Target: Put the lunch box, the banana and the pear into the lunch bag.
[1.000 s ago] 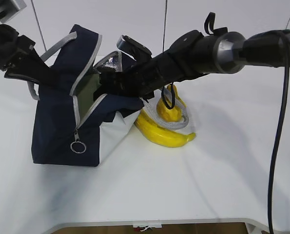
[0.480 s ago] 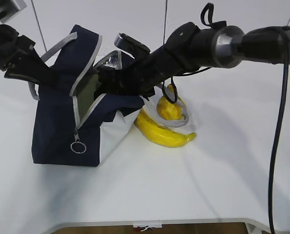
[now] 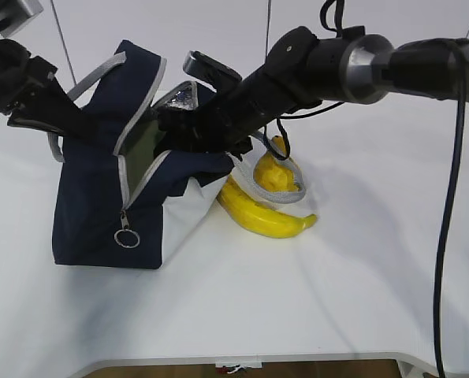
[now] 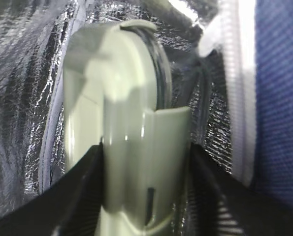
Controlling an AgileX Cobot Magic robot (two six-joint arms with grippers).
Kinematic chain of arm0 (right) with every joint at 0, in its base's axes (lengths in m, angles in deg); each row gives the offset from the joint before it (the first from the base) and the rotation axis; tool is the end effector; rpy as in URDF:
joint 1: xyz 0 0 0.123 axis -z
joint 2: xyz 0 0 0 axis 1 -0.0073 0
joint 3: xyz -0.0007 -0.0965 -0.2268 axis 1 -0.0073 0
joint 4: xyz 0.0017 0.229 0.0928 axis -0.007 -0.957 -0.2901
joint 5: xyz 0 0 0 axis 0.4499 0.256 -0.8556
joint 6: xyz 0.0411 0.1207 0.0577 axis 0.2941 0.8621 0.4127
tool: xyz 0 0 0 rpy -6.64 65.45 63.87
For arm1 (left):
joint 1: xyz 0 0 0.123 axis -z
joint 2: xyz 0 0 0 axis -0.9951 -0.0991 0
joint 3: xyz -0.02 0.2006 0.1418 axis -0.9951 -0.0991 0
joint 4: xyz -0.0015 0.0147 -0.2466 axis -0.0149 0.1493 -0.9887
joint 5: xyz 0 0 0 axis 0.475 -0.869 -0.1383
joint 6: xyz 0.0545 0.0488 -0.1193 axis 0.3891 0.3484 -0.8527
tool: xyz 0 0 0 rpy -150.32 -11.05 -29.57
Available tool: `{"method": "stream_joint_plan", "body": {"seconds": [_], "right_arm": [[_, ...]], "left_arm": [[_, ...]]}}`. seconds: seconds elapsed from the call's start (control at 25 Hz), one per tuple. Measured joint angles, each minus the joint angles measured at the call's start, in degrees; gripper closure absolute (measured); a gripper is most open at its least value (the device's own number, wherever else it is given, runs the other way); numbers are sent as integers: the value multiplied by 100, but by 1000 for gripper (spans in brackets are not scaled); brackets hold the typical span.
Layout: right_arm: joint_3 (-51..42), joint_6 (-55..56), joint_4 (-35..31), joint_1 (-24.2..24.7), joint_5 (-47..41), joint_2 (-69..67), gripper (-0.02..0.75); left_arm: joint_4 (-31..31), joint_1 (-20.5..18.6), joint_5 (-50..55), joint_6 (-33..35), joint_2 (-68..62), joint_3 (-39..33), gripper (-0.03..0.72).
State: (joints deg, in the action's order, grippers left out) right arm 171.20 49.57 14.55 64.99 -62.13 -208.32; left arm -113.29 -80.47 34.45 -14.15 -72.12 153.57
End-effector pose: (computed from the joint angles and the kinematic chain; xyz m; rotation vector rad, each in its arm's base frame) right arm 0.4288 0.2758 0.1181 -0.4245 2.5173 0.9680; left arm 0.3461 -0.1122 0.2058 0.5427 2.5464 -0.8883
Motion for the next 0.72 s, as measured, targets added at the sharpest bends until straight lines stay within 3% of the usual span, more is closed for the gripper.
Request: {"method": "stream_joint_plan", "body": {"seconds": [0.24, 0.72], "right_arm": [[9, 70, 0, 0, -9, -13, 349], [37, 109, 191, 0, -292, -39, 233]], "left_arm": [[0, 0, 0, 0, 0, 0, 679], [-32, 0, 9, 0, 0, 0, 679]]}}
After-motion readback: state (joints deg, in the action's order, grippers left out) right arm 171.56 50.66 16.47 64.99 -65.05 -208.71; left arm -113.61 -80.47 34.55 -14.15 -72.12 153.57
